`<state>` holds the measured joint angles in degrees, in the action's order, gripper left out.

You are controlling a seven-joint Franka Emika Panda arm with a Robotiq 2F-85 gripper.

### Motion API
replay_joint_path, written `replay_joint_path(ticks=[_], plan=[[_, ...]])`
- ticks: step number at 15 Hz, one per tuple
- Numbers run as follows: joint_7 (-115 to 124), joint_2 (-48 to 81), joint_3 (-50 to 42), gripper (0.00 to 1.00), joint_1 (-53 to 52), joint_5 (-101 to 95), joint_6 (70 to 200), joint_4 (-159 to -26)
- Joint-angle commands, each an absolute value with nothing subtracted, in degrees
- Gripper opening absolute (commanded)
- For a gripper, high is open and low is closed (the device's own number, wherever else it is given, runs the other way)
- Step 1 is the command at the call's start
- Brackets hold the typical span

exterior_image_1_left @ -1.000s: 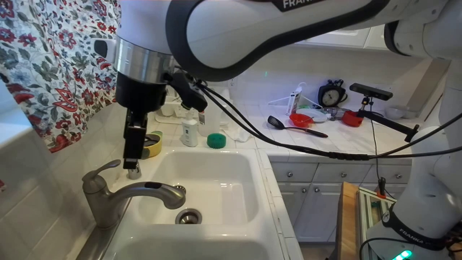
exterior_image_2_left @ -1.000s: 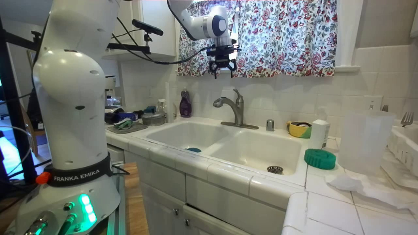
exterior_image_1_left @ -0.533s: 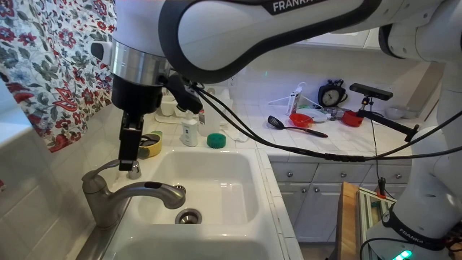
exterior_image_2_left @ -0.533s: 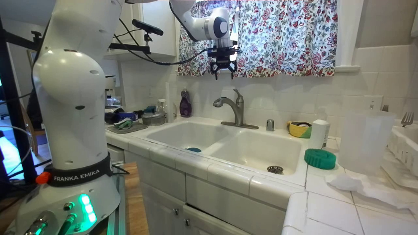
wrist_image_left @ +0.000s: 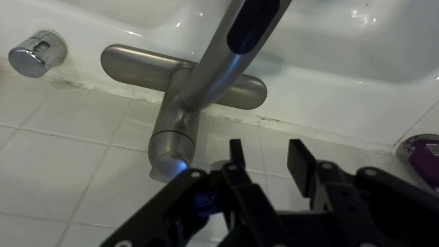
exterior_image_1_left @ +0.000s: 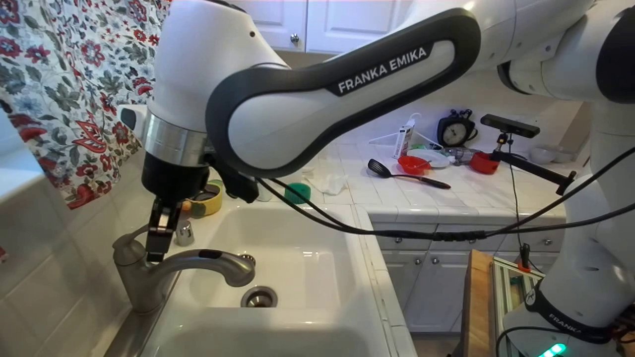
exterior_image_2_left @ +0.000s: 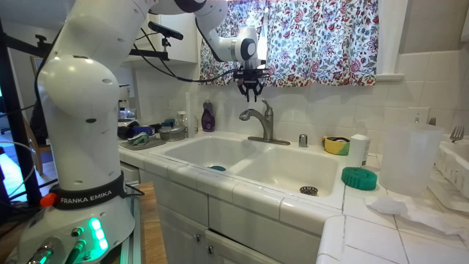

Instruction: Move the tap nozzle to the right then open it

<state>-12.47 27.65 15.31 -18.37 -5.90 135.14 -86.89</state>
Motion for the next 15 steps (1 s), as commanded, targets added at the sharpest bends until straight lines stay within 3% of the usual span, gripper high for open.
replay_joint_path(ticks=[1,3,15], plan=[[-10.0,30.0,14.1,0.10,-20.0,-7.4,141.9,-85.8],[-8.6,30.7,13.0,0.00,-21.0,-8.5,143.9,-85.4],[2.1,29.8,6.4,0.00,-23.7,-14.7,144.0,-85.8]])
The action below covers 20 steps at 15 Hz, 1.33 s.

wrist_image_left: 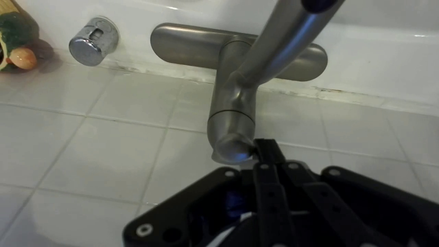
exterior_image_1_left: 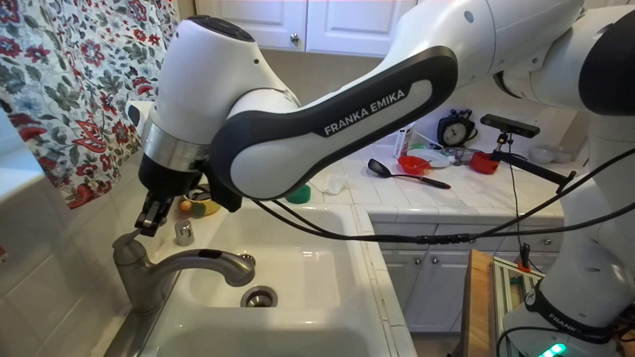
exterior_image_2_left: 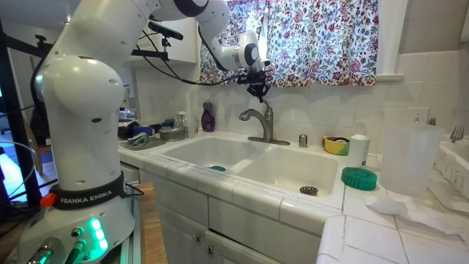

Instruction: Move the tap nozzle to the right then open it

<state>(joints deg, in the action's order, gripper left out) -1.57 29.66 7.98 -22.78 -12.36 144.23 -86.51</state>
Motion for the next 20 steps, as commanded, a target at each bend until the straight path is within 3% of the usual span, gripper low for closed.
replay_joint_path(ticks=[1,12,20], plan=[[2.7,29.7,6.1,0.00,-23.8,-15.0,144.1,-85.9],[2.8,29.3,4.8,0.00,-22.5,-15.7,147.8,-87.0],[-14.7,21.9,19.9,0.00,-8.4,6.5,157.2,-102.2]])
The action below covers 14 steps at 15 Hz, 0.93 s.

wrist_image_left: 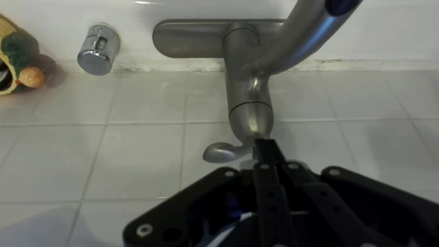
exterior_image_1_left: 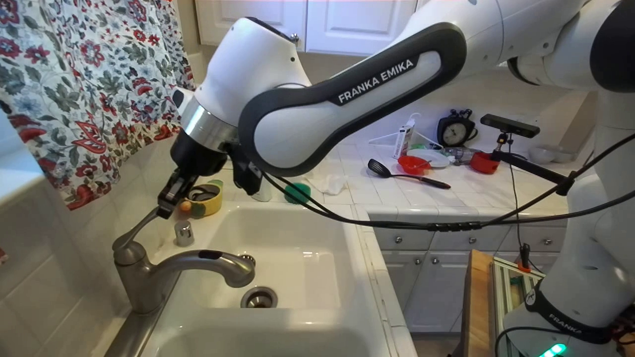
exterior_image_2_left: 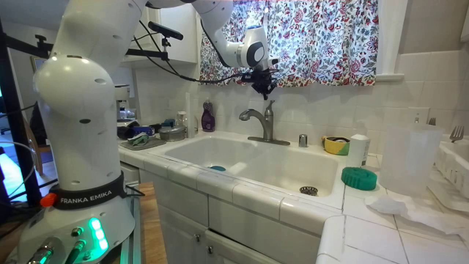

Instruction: Move the tap nozzle to the right then open it

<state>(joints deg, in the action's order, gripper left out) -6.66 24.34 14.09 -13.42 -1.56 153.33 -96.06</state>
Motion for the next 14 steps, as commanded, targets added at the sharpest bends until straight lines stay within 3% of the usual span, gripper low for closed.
replay_joint_path(ticks=[1,13,14], plan=[[-17.1,22.1,21.7,0.00,-7.1,9.1,157.6,-102.7],[-34.9,21.2,36.9,0.00,5.9,24.4,157.9,-109.3],[-38.0,21.3,39.6,0.26,8.2,27.6,158.5,-109.7]])
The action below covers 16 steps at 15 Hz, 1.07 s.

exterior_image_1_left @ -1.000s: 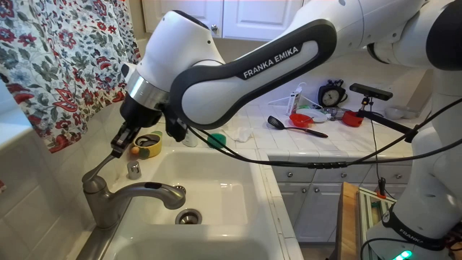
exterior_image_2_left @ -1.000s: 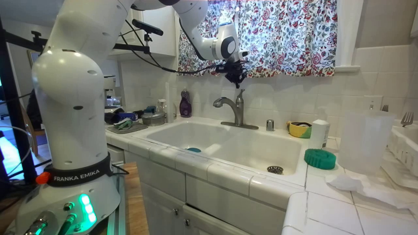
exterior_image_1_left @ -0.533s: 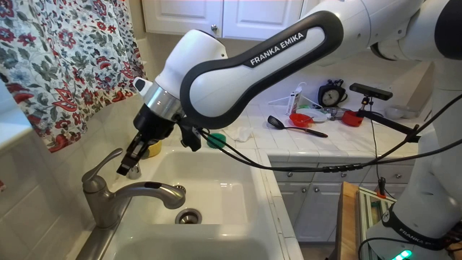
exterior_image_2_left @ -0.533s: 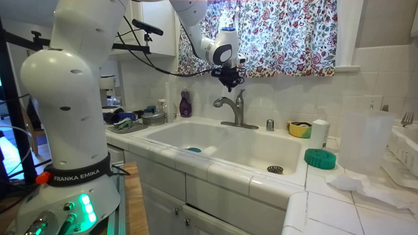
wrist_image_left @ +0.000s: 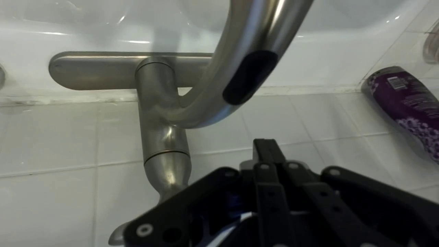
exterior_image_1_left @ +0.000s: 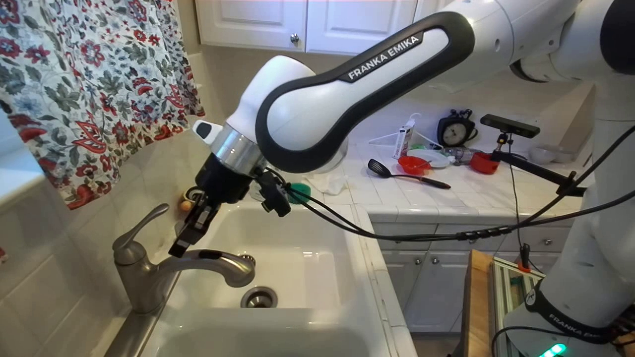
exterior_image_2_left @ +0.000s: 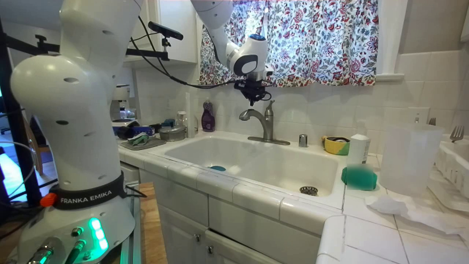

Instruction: Move the tap nozzle to the right then open it

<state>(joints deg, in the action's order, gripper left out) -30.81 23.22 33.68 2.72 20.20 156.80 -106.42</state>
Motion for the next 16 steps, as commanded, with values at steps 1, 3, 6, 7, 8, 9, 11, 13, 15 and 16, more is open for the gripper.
replay_joint_path(ticks=[1,3,6,7,8,9,11,13,15,16], plan=[[-40.7,21.5,41.8,0.27,10.3,30.5,159.5,-110.2],[-45.9,20.9,46.3,0.40,15.1,36.8,161.4,-111.3],[-49.1,18.9,49.6,0.59,20.6,42.2,162.3,-113.2],[-48.8,18.3,49.8,0.67,21.6,43.1,162.6,-113.8],[-48.3,18.5,50.1,0.74,22.7,44.0,162.3,-113.6],[-47.8,19.2,50.2,0.81,23.3,45.0,162.5,-113.1],[-48.0,20.8,50.6,0.94,24.5,47.0,162.9,-111.7],[-47.9,21.8,50.7,1.00,25.1,48.6,162.9,-110.6],[-44.8,23.4,50.2,1.00,25.2,50.5,162.8,-109.4],[-43.9,24.6,50.3,1.00,25.2,51.8,162.9,-108.6]])
